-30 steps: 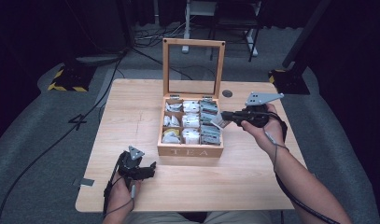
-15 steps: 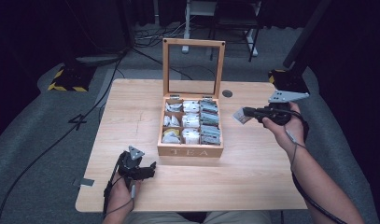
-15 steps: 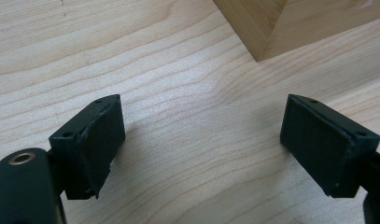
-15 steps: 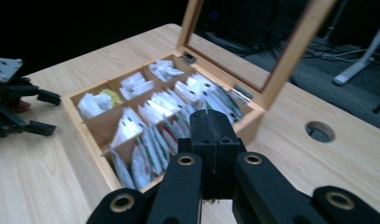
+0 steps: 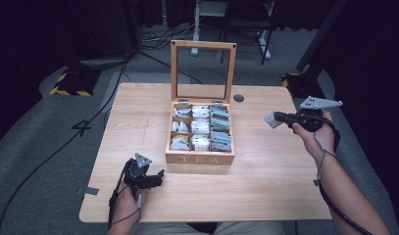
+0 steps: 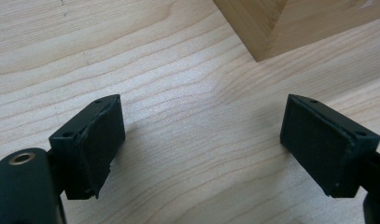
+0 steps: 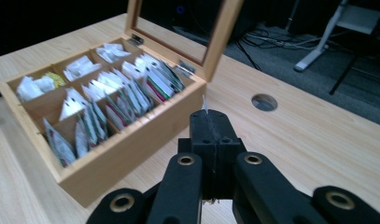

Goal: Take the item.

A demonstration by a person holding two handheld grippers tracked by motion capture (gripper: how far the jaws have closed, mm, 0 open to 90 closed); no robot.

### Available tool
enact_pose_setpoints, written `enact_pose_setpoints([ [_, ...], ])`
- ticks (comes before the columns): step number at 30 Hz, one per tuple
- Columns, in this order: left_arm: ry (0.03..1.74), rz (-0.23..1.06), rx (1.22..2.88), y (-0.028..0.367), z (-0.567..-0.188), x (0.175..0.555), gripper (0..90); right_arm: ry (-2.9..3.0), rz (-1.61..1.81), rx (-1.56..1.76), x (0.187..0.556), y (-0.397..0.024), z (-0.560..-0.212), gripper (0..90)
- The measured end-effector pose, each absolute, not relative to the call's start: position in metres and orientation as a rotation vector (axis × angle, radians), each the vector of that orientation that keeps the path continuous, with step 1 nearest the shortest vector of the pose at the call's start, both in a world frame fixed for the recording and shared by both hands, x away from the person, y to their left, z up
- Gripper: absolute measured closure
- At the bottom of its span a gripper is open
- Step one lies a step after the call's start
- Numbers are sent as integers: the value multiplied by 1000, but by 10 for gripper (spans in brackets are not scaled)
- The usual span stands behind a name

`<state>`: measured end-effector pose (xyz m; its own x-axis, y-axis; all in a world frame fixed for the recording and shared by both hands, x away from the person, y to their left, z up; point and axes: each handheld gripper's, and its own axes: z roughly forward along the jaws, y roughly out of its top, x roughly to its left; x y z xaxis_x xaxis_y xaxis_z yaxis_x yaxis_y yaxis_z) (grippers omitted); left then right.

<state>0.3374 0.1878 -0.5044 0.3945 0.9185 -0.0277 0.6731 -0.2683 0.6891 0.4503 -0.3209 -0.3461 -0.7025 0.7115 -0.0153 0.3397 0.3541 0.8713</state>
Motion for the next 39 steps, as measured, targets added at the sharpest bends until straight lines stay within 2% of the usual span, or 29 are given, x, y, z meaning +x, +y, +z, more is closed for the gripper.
enact_pose_setpoints([
  [12, 1355, 510, 2034, 188, -504, 337, 145, 2222, 1242, 1065, 463, -350, -382, 900],
  [28, 1355, 512, 2032, 188, -504, 337, 145, 2280, 1156, 1156, 469, -352, -427, 900],
  [39, 1356, 512, 2033, 188, -504, 337, 145, 2317, 1144, 1239, 474, -350, -445, 900],
])
